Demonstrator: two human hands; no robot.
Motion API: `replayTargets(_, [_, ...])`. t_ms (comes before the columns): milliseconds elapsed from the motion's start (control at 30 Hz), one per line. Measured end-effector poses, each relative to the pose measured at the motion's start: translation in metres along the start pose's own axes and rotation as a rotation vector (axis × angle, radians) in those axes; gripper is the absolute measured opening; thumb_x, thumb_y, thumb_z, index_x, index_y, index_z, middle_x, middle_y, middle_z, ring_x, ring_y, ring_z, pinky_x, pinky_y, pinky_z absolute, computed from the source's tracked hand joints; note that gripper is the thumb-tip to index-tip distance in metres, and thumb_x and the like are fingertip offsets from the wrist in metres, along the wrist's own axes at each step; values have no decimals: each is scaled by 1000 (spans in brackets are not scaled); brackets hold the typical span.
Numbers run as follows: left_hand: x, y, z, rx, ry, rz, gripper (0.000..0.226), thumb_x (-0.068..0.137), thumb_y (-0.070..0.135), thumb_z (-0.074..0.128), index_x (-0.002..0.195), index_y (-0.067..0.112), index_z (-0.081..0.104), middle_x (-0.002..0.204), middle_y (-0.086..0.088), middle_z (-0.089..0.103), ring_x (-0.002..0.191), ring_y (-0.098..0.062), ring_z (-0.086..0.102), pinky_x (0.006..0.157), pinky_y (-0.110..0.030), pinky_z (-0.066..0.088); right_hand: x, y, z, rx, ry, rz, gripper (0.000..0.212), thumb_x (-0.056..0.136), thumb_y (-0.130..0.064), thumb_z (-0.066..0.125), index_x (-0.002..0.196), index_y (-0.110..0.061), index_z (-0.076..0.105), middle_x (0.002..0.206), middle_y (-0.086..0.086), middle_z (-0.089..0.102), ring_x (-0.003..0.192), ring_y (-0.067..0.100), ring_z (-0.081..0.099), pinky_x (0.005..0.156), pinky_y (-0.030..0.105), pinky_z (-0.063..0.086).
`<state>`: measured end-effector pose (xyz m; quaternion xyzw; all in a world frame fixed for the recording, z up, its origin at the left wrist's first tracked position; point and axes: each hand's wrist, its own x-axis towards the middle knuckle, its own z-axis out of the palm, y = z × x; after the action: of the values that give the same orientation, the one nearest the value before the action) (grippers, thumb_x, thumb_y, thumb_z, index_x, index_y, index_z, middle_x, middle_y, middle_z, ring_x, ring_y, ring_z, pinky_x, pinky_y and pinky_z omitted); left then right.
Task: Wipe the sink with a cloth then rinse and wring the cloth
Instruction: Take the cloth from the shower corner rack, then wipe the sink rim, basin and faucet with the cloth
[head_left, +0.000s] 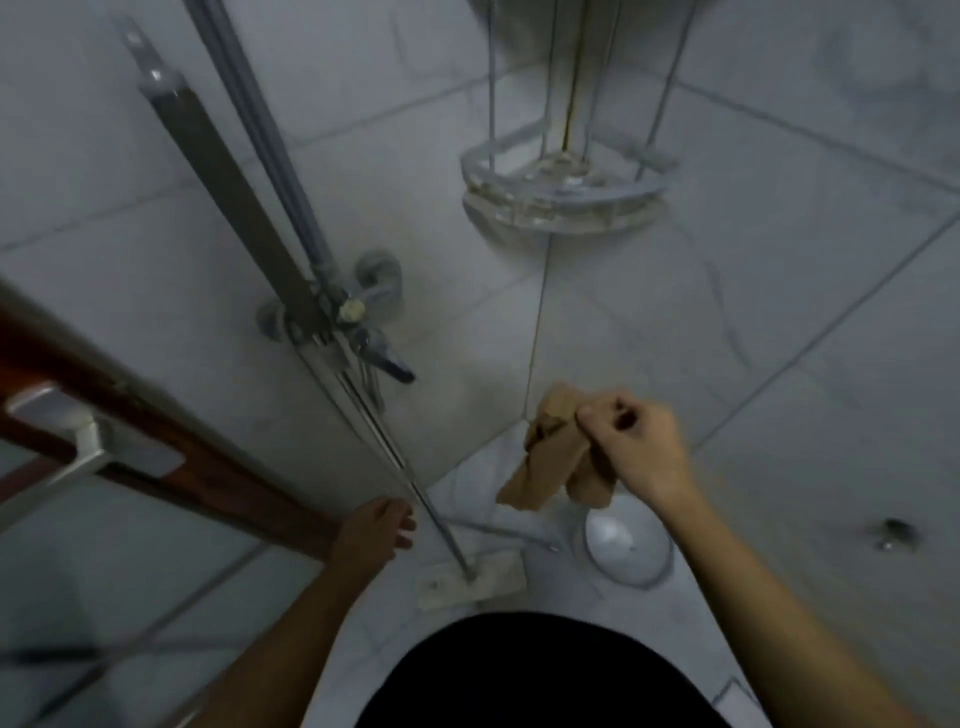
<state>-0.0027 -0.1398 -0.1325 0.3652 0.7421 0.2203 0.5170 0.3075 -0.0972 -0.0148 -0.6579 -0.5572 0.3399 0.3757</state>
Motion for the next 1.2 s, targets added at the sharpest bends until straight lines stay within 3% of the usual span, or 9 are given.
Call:
replayTargets(100, [-14,-41,15,30,-54,-94,24,104,20,51,88,9,66,85,-11,71,64,-22,62,59,-27,41,-59,81,6,-23,-78,273,20,91,-17,70,80,0,67,71,13,71,69,28,66,62,33,50])
replayTargets(233, [-29,-76,22,116,-62,-146,24,102,23,53,86,10,66,83,-9,72,63,-21,64,59,-29,43,-126,146,0,10,-62,494,17,89,-7,67,72,-4,64,54,-4,68,49,8,64,42,11,43])
replayTargets(367, [-35,-89,20,193,-53,-164,25,102,21,53,88,6,66,81,-11,72,63,-23,64,60,-30,43,-164,185,1,-62,-80,621,11,87,-19,72,79,-12,68,74,-1,70,74,18,68,64,29,49])
replayTargets(500, [-23,-83,16,300,-127,-138,23,103,17,51,91,4,66,81,-13,71,65,-25,63,58,-29,41,-176,187,-1,-47,-17,638,12,86,-26,72,80,-16,68,75,-3,70,72,12,67,62,26,50])
replayTargets(700, [28,-64,17,464,-260,-55,25,104,14,48,92,4,67,84,-16,71,68,-27,65,64,-30,49,-188,160,-14,145,208,671,16,89,-21,70,81,-9,63,63,13,69,47,22,60,45,30,49])
replayTargets(867, [73,-38,43,579,-459,25,24,103,17,51,92,-1,64,79,-16,68,61,-26,58,60,-31,42,-246,150,9,165,458,835,14,90,-20,69,81,-11,62,64,1,65,43,4,57,41,16,44])
replayTargets(967, [76,-24,61,756,-597,176,24,103,21,52,92,7,67,83,-15,74,63,-25,65,59,-31,46,-303,145,49,208,658,987,18,90,-18,70,78,-9,60,65,0,63,45,1,58,41,13,44])
replayTargets(1100, [57,-15,94,957,-819,280,21,100,18,53,88,9,68,82,-14,73,64,-24,64,57,-29,45,-392,124,124,274,912,1193,20,88,-19,71,75,-9,60,71,3,64,65,17,59,58,28,45])
replayTargets(1200, [23,-23,119,1062,-960,340,20,100,17,53,91,7,67,85,-16,74,66,-27,66,63,-34,50,-462,95,187,360,1117,1321,22,89,-19,71,72,-9,61,69,3,61,66,20,56,58,30,41])
